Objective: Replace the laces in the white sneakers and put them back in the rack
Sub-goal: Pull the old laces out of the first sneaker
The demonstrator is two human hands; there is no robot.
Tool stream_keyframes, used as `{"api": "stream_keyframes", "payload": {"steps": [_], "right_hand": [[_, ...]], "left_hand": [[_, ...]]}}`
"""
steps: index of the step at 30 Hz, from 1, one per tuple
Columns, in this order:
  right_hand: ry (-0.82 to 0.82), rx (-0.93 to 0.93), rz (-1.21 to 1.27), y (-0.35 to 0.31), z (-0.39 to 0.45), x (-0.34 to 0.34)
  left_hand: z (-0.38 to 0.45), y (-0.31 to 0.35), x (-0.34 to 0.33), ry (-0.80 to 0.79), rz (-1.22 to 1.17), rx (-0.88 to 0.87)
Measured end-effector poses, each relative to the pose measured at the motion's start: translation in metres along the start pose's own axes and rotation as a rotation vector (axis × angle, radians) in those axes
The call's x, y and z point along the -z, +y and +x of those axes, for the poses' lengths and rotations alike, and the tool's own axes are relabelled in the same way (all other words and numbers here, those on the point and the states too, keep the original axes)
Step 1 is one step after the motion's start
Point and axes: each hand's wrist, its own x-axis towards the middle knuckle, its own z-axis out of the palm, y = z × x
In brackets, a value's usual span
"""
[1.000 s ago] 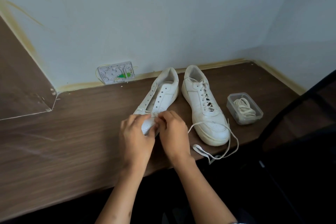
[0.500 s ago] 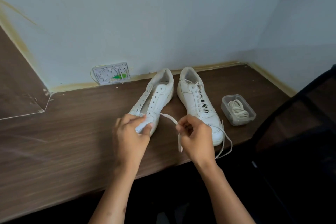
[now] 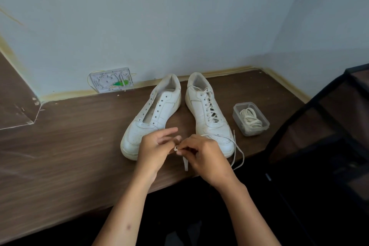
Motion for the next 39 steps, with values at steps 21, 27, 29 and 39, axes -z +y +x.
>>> {"api": "stream_keyframes", "payload": {"steps": [21, 27, 29, 39], "right_hand": [[0.547, -0.431, -0.16, 0.022, -0.001, 0.055], [0.28, -0.803, -0.376, 0.064, -0.004, 0.057], [0.283, -0.815, -0.408, 0.065, -0.002, 0.054], [0.43, -0.453, 0.091, -0.02, -0.016, 0.095]], "left_hand": [[-0.002, 0.006, -0.003, 0.037, -0.173, -0.044], [-0.005, 0.009, -0.007, 0.034, -0.172, -0.054], [-0.007, 0.011, -0.007, 0.031, -0.163, -0.054], [-0.043, 0.066, -0.01, -0.087, -0.112, -0.128]]}}
